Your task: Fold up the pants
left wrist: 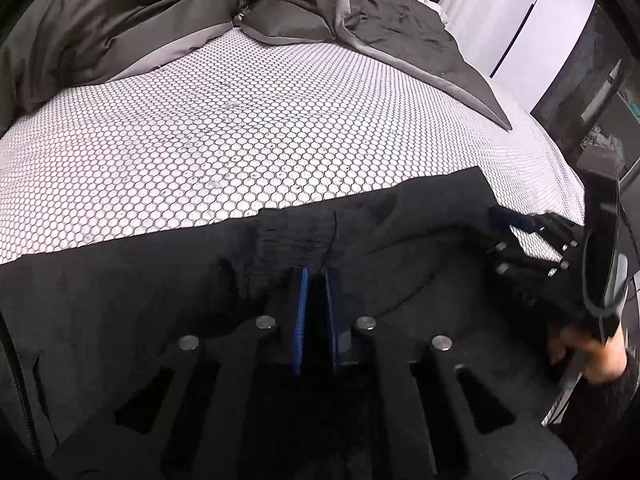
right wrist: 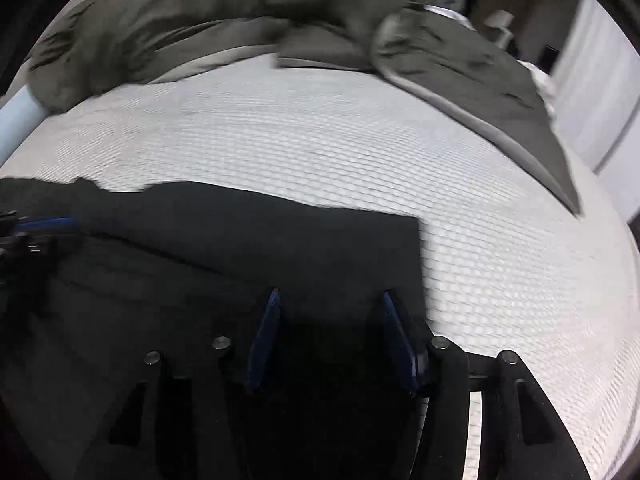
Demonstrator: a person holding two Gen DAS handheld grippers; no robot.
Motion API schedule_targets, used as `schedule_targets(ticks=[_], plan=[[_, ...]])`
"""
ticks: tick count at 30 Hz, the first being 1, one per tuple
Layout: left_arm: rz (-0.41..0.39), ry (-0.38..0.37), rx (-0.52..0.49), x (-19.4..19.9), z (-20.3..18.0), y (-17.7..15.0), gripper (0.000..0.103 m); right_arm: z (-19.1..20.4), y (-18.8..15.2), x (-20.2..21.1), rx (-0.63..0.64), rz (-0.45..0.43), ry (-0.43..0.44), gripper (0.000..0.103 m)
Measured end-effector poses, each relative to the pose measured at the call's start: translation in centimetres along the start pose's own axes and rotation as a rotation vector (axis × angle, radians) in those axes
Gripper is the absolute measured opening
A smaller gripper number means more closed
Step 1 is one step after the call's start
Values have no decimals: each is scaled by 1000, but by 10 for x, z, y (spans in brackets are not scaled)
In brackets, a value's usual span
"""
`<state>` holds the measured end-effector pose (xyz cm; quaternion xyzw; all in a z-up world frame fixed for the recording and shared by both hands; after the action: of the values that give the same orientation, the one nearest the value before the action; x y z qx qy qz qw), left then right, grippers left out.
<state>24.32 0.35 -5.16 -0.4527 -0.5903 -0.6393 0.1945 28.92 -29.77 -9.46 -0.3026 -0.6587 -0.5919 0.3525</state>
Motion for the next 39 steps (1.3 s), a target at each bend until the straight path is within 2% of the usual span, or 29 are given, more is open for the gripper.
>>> schedule_targets(ticks=[2,3,6,8,9,11,13,14,17,18,19,20,21,23,25,27,29,30,32,34,37,39], plan=[[1,44,-22,17,-1,-6,10,-16,-3,8,-33,-6,-2,53],[-11,76,-33,28,-4,-7,10,-22,-7,19,-57,-8,29,53],[-81,33,-68,57,-17,-9,14,-17,-15,53,-60,-36,178,53],[-98,0,-96,58,-28,-9,40,3,-16,68,-44,-27,287,53],[-94,-19,-119,55,-36,-10,45,15,-18,70,-25,-16,321,53],[-41,-13,-176,39,-48,-18,47,32,-20,59,10,13,346,53],[42,24,-188,16,-50,-25,47,46,-23,36,64,55,258,53],[39,14,-183,13,-47,-27,47,48,-26,26,98,60,182,53],[25,-22,-172,20,-39,-30,48,30,-27,28,113,34,42,55],[21,-26,-171,23,-38,-31,48,14,-29,30,108,20,-31,57],[23,-11,-179,26,-39,-35,48,2,-30,29,92,15,-68,61],[25,27,-192,27,-38,-38,48,-10,-35,28,62,13,-69,61],[15,54,-196,32,-38,-41,48,-25,-34,31,9,8,-28,61],[-4,43,-167,47,-32,-47,47,-32,-35,42,-41,-11,16,59],[-47,12,-150,63,-31,-50,47,-18,-37,64,-17,-63,119,59],[-76,-11,-163,72,-37,-56,47,4,-38,79,21,-66,235,59],[-46,-19,-190,68,-48,-63,48,32,-42,78,68,-29,310,59],[-8,0,-213,58,-52,-67,47,46,-43,69,105,19,330,58],[13,16,-240,48,-56,-70,48,54,-52,52,156,74,288,54],[0,-15,-234,54,-52,-75,48,45,-55,46,159,68,247,53],[-1,61,-220,69,-38,-90,49,-3,-56,47,127,27,110,53],[8,66,-177,75,-25,-99,51,-39,-63,47,47,5,93,54]])
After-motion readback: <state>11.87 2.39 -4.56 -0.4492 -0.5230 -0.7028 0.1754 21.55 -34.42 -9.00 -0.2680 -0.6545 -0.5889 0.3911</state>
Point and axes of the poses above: each gripper's, at about its wrist camera, not at the fingertips, and x roughly against the way its jaws point, z to its left, y to its top, the point moved 1 cm from there along -x, roughly the way its jaws point, and after that the axes turned 11 degrees about -x, right-handed, at the moved point
